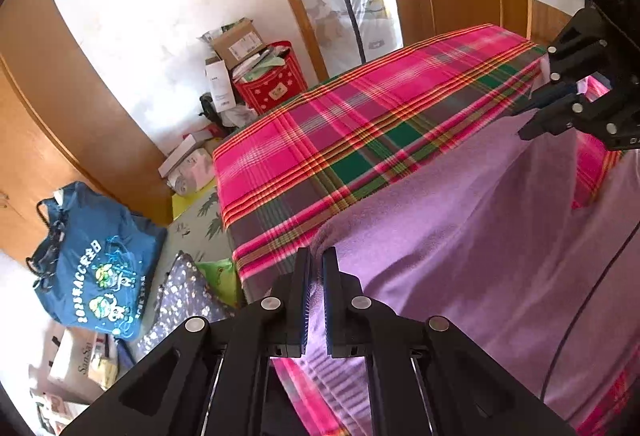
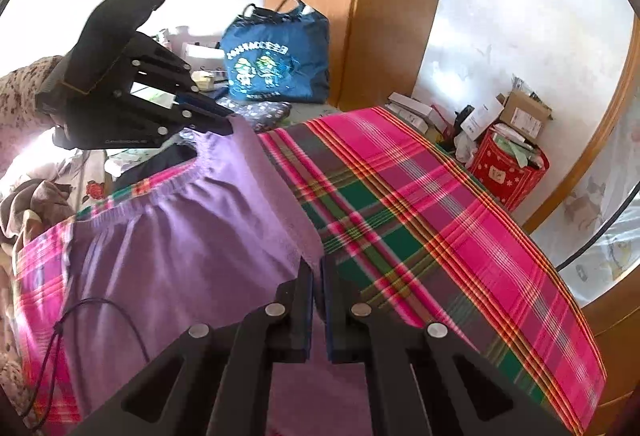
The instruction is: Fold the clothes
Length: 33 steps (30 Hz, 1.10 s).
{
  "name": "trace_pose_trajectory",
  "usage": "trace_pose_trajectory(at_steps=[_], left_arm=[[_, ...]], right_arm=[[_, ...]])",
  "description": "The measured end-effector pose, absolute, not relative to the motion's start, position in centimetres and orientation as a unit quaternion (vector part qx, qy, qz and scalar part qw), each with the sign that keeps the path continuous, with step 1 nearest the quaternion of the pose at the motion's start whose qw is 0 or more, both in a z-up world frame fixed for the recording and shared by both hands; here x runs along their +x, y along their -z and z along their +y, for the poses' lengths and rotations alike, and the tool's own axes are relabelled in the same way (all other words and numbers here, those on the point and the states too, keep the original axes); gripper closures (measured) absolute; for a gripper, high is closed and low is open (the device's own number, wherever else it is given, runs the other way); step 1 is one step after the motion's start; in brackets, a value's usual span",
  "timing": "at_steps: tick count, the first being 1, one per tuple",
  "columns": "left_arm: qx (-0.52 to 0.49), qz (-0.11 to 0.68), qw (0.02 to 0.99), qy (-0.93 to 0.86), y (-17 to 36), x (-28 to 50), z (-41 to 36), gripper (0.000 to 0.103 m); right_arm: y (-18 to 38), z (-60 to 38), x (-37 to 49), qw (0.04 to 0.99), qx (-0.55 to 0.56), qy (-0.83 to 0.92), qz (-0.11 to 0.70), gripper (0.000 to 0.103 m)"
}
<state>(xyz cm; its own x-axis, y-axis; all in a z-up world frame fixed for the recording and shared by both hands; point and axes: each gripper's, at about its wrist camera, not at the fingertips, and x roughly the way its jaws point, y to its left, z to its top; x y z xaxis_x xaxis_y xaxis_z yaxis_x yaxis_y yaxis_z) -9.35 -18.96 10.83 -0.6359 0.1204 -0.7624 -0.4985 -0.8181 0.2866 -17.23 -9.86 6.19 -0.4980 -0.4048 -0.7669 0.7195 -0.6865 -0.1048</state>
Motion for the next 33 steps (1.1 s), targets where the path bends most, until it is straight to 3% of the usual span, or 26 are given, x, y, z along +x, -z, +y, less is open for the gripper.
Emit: trace_pose_trajectory(at_steps=[17,33], left_arm=[[-0.376,0.212,0.162,-0.887,-12.0,0.2,-20.2,0.097],[-0.354,0.194,0.159,-0.901,-10.8,7.4,-21.9,0.097]], right_arm=[[-8.7,-12.2,-7.1,0.334,0.374,0.838,0.215,0.099],[-7.1,-13.7,0.4,0.343,0.368,0.836,0.220,0.099]])
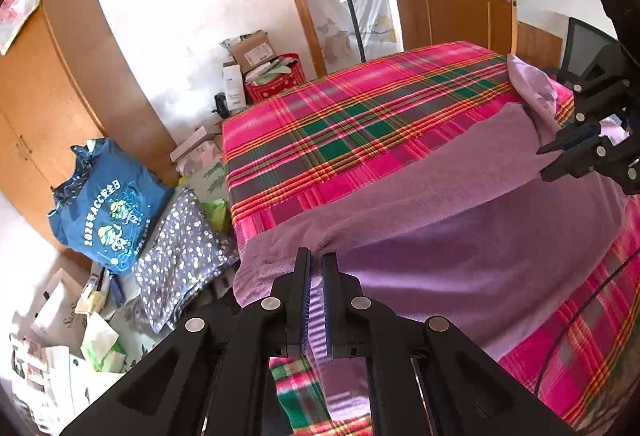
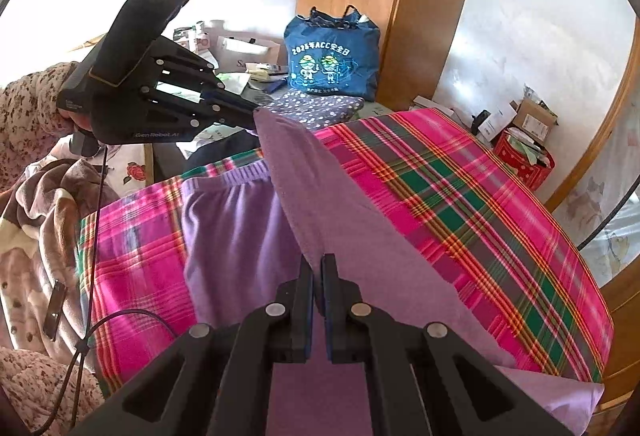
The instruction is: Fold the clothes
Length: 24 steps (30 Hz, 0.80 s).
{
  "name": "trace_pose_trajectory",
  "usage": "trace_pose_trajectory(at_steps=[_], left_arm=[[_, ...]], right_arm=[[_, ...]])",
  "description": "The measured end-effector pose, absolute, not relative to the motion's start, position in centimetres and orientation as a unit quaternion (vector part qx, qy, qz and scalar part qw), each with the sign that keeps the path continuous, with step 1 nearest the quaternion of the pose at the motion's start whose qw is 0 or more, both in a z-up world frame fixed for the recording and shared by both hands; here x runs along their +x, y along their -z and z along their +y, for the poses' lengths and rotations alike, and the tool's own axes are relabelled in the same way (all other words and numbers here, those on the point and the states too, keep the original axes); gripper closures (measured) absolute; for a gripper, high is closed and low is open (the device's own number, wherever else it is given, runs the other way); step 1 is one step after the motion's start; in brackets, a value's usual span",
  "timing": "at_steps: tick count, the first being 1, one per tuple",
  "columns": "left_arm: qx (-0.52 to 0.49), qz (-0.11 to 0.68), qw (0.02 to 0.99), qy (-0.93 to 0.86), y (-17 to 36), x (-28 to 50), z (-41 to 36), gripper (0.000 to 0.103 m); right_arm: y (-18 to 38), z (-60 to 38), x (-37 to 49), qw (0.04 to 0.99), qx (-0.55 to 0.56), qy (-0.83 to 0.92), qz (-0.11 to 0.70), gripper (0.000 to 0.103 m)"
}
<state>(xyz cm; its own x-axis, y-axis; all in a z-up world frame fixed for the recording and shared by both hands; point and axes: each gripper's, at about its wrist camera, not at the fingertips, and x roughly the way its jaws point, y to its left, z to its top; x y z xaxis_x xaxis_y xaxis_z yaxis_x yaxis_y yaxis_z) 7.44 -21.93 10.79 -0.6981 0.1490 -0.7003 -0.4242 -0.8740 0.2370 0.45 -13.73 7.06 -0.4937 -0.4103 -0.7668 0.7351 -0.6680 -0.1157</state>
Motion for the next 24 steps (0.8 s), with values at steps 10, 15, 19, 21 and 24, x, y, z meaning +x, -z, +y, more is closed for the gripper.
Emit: trace_pose_trajectory(at_steps=[10,15,19,21,24], left_arm=[[-0.371,0.179,0.153,-0.898,-7.6,10.6,-22.6,0.097],[-0.375,0.165,0.150,-0.900,-6.0,11.5,-22.9,0.097],[-0.380,0.157,0.150,-0.899,-5.1,12.0,-23.0,0.097],[-0.381,0.153,0.150,-0.899,-4.8,12.2,-23.1,0.097],[-0.384,0.150,0.152,-0.898,-4.4,12.5,-23.1,0.097]], right_arm=[[-4.7,-14.7,3.6,0.343,0.376,0.831,0.224,0.099],[-3.0,-15.1,4.8,0.339,0.378,0.828,0.237,0.098],[-1.9,-15.2,5.3,0.340,0.385,0.824,0.240,0.099],[-1.5,-15.2,5.4,0.340,0.388,0.822,0.239,0.099],[-0.9,-15.1,5.7,0.341,0.393,0.820,0.238,0.099]])
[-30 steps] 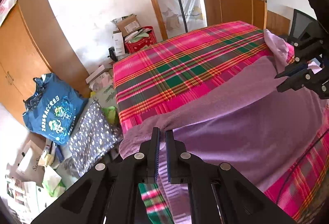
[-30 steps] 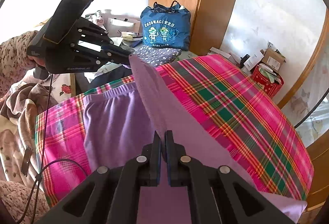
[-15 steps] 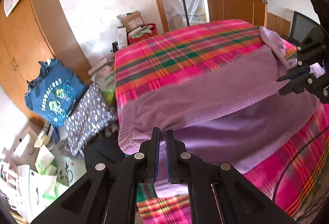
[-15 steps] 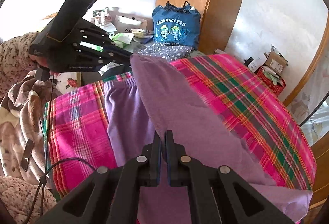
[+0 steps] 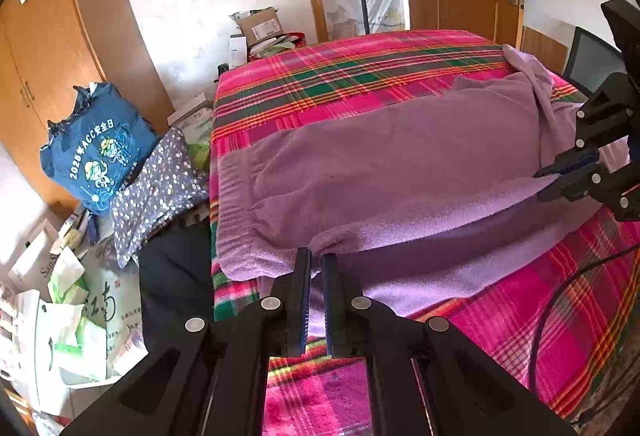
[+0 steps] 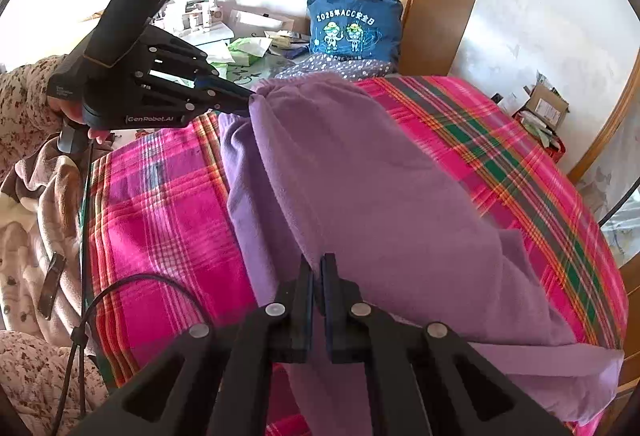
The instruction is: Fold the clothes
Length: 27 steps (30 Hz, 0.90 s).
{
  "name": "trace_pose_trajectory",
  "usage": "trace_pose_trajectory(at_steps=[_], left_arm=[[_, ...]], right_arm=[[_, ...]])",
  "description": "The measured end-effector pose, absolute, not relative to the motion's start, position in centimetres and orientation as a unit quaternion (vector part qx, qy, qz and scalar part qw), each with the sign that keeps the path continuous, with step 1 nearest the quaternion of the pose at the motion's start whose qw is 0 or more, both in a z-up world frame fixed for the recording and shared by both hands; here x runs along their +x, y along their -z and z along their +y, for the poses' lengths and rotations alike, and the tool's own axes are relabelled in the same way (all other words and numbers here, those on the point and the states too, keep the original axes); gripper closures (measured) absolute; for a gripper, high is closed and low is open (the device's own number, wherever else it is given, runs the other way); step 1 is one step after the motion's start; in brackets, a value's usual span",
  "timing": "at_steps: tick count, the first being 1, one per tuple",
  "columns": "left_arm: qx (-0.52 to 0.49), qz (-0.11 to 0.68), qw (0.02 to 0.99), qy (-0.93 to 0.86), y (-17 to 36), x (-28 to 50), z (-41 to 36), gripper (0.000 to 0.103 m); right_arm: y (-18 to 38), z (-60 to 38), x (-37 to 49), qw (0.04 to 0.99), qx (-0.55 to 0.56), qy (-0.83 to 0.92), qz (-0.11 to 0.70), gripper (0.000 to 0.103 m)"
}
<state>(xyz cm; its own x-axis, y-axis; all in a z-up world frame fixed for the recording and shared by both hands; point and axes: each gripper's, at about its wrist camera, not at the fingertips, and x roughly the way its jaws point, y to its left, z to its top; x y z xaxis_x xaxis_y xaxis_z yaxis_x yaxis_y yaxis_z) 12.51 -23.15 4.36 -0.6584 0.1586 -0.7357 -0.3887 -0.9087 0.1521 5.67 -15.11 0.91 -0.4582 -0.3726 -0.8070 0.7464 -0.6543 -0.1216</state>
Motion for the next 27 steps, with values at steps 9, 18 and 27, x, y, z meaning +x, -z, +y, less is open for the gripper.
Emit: trace_pose_trajectory(at_steps=[9,18,27], left_arm=[[-0.401,0.129,0.153,-0.894,-2.1,12.8,-23.5,0.097],[-0.396,0.030,0.174,-0.901,-3.5,13.6,-25.5,0.097],[-0.373,-0.087,0.187,-0.905,-5.9,13.9,-27.9,0.094]], right_arm=[[1.1,-15.2,6.2,0.339,0.407,0.812,0.245,0.098],[2.3,-15.1,6.3,0.336,0.418,0.810,0.236,0.098],[2.6,-15.7,6.7,0.338,0.416,0.808,0.244,0.096]])
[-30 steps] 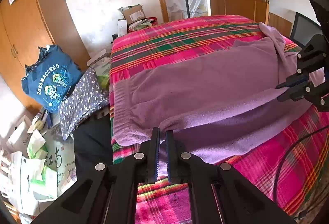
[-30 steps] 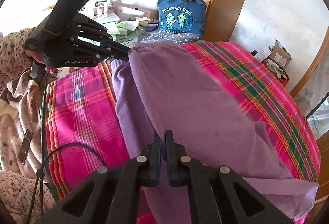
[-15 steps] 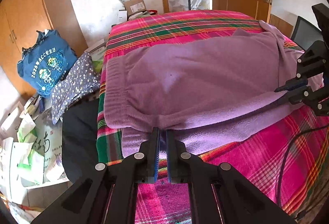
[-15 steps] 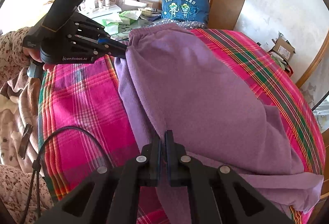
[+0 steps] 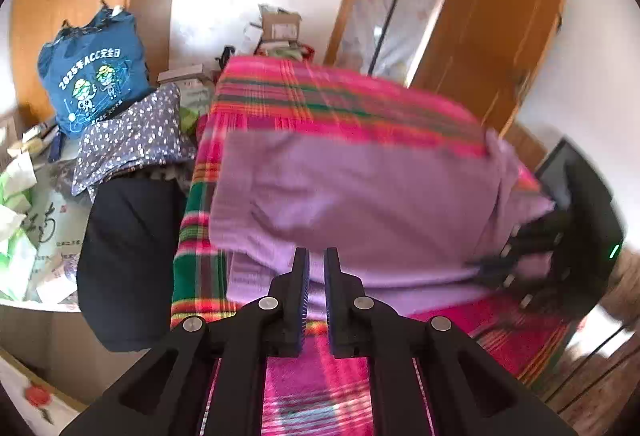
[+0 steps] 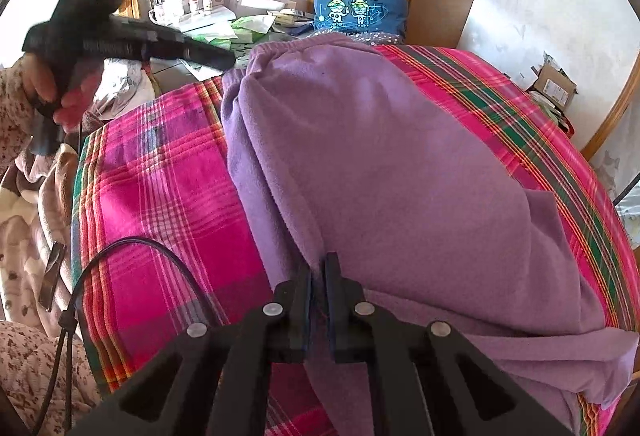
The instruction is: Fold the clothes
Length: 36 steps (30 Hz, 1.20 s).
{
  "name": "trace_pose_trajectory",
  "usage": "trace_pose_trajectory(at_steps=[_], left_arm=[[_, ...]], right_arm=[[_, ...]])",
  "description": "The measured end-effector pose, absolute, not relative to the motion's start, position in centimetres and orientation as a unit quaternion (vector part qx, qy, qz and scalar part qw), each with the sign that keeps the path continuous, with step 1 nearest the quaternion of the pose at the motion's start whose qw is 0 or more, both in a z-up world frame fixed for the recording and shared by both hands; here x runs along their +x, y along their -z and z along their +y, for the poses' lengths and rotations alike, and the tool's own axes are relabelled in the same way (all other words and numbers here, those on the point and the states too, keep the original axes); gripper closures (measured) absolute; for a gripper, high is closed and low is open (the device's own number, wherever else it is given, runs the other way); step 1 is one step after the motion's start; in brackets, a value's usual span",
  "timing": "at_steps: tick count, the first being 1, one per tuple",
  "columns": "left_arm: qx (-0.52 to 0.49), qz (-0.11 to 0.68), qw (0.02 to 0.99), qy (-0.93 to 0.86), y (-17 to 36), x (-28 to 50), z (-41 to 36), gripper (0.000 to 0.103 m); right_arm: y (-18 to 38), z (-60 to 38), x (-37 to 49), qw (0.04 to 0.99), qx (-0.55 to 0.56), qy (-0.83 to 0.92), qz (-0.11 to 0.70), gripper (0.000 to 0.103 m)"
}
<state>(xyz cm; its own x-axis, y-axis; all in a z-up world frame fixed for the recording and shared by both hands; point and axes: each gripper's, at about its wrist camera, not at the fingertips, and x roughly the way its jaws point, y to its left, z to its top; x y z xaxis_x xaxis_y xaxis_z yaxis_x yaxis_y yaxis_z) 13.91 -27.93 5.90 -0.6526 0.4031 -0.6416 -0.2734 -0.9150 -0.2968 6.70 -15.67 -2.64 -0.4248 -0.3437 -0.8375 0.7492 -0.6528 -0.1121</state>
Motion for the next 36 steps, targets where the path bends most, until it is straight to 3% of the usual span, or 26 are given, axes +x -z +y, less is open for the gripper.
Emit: trace_pose_trajectory(at_steps=[9,21,33,34,36], left_arm=[[-0.379,-0.154,0.175,-0.895,-6.3,10.2,-27.2,0.089],[-0.441,-0.154,0.123,-0.875,-2.3,8.4,-27.6,0.089],[-0.436,-0.098,0.095,-0.890,-5.0,9.9,-25.2,0.089],[-0.428,-0.089,0.100,-0.894,-5.7,10.2,-24.5,0.088],[-0.416,-0.072,0.114,-0.899,-6.8,10.6,-22.6,0.076]], right_arm=[[1.6,-15.1,7.8,0.340,0.396,0.814,0.256,0.099],[2.4,-15.1,7.7,0.351,0.415,0.801,0.251,0.098],[-1.9,-6.8,7.2,0.327,0.405,0.844,0.128,0.094],[-2.2,-5.2,7.2,0.311,0.405,0.851,0.126,0.092],[-2.8,-2.0,7.3,0.279,0.404,0.863,0.120,0.090]])
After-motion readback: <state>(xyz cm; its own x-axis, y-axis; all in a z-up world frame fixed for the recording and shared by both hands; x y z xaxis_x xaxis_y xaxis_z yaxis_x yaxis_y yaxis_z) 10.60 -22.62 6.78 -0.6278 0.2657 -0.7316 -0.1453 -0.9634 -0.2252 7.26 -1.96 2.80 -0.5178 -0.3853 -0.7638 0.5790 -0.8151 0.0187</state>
